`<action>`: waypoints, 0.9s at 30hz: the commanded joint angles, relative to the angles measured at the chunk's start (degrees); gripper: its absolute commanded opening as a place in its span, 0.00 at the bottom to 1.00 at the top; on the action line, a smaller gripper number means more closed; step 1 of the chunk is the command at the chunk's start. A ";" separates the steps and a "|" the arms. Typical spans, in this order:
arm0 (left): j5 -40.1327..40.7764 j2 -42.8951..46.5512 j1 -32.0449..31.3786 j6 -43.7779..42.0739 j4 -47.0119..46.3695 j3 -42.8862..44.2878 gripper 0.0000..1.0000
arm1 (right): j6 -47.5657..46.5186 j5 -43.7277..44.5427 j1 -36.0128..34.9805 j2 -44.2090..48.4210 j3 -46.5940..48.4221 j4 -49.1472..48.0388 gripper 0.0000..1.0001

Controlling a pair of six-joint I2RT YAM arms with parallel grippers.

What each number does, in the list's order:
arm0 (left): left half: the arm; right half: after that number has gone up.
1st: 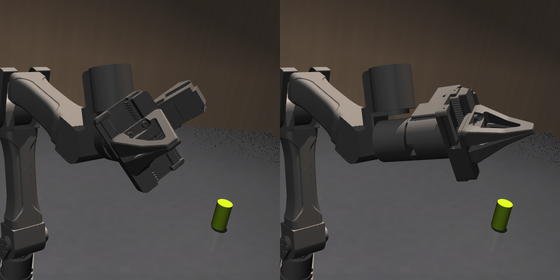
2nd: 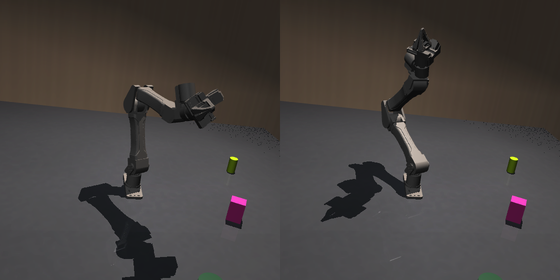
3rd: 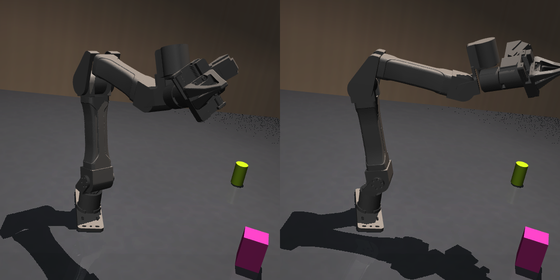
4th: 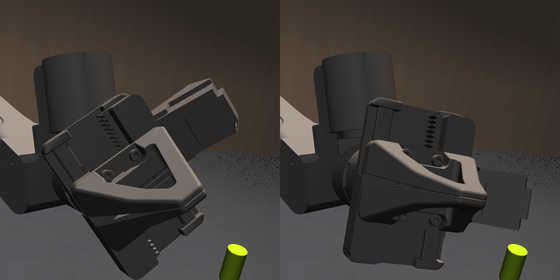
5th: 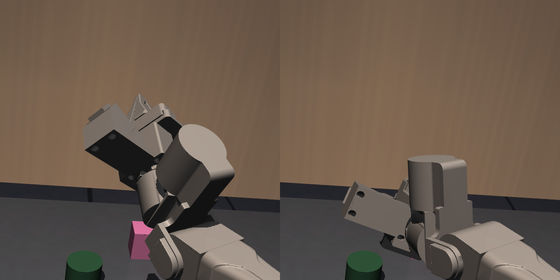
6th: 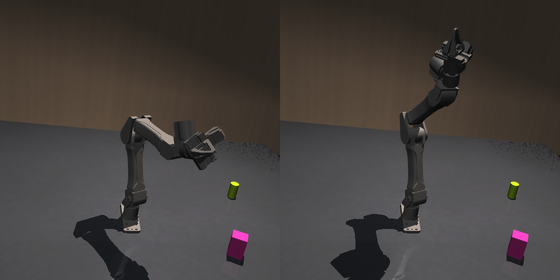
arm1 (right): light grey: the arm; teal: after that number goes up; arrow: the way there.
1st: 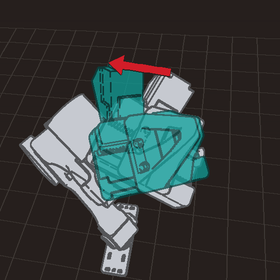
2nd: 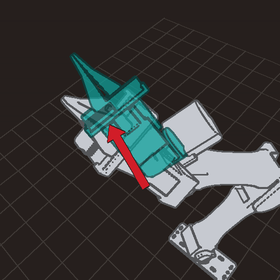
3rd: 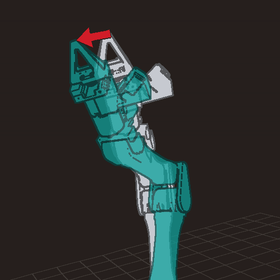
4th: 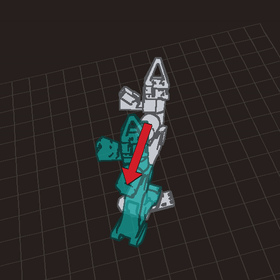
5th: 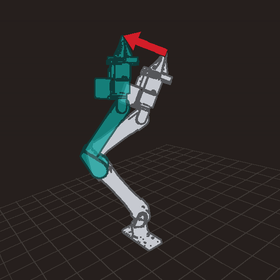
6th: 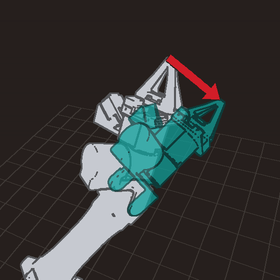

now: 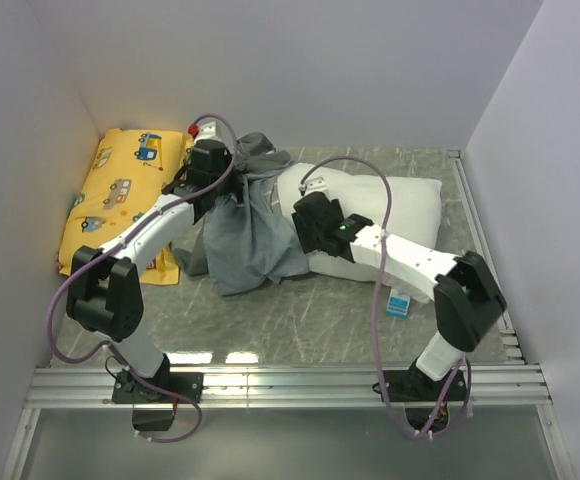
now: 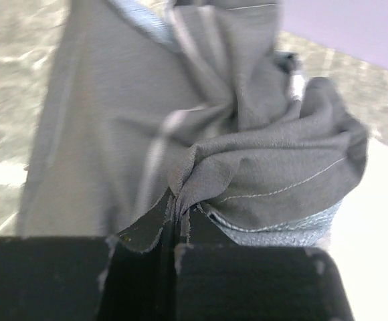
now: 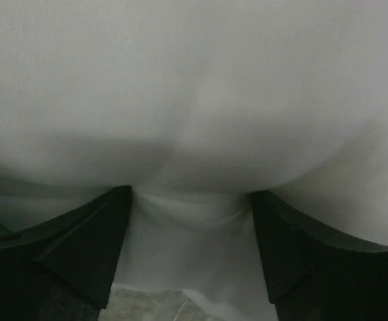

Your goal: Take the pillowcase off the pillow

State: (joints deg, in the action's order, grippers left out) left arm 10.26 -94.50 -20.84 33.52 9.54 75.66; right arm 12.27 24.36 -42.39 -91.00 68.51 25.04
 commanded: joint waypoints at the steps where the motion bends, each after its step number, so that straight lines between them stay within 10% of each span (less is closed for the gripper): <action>1: -5.50 -0.60 -1.04 -2.05 -1.89 5.19 0.00 | -0.15 -3.60 0.81 -5.67 1.80 -0.78 0.70; 2: -6.82 -0.60 -1.22 -2.40 -1.81 5.81 0.01 | 0.55 -4.49 1.60 -6.37 2.32 -0.61 0.33; 4: -9.11 -0.60 -1.92 -3.63 -0.41 7.83 0.09 | 2.39 -8.60 4.24 -7.44 3.73 0.36 0.00; 9: -5.53 5.28 -5.87 -4.25 0.74 4.95 0.72 | 5.21 -21.44 12.05 -4.01 3.56 -1.74 0.00; 20: 12.93 17.86 -22.03 5.15 -3.73 -18.77 0.87 | 7.41 -25.31 12.51 -4.62 5.05 -2.10 0.00; 27: 25.75 6.09 -27.06 11.20 2.40 -12.91 0.99 | 7.50 -22.51 10.84 -4.01 5.32 -0.69 0.00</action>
State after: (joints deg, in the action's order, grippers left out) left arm 27.27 -84.77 -47.75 40.03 9.41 58.70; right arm 18.61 2.20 -30.37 -94.63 72.88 22.37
